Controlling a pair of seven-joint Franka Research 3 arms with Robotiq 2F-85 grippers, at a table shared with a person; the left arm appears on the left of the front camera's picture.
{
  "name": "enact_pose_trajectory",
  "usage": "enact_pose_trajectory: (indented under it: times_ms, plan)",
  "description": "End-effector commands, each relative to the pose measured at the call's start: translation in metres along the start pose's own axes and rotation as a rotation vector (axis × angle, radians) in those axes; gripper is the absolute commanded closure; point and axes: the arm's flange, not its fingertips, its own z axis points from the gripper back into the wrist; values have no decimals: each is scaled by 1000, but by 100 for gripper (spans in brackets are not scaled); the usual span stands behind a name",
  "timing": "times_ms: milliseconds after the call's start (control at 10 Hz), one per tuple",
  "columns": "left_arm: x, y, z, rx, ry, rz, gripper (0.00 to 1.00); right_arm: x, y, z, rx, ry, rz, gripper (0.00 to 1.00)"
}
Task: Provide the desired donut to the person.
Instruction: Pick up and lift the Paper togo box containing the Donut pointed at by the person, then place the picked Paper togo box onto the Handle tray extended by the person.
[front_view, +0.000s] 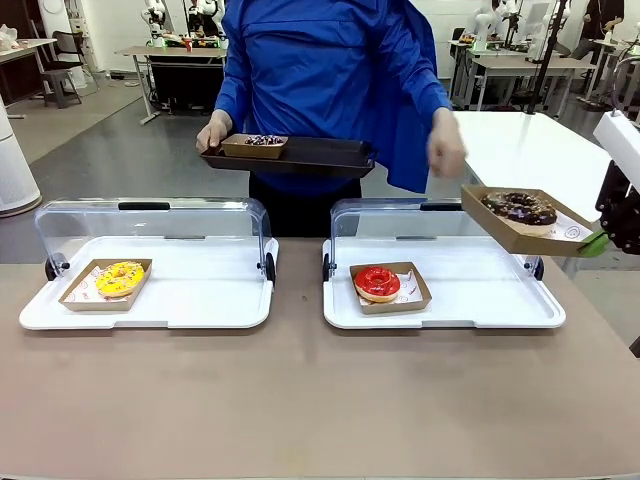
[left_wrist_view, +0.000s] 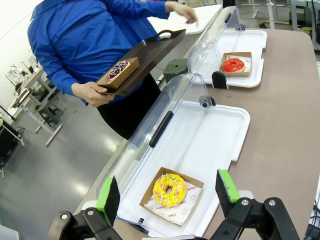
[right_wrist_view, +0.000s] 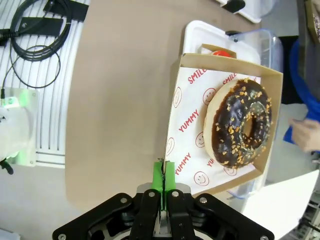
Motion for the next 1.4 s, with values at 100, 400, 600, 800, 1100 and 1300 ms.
enact_pose_trajectory:
  times_ms: [100,400,600,800,1100,1300]
  plan:
    - [0,0,0,4,-11,0,0,-2,5,3,7,15,6,100]
    - [0,0,0,4,-11,0,0,-2,5,3,7,15,6,100]
    - [0,0,0,4,-11,0,0,-2,5,3,7,15,6,100]
    - [0,0,0,4,-11,0,0,-2,5,3,7,15,6,100]
    - [0,0,0,4,-11,0,0,-2,5,3,7,15,6,100]
    - [0,0,0,4,-11,0,0,-2,5,3,7,15,6,100]
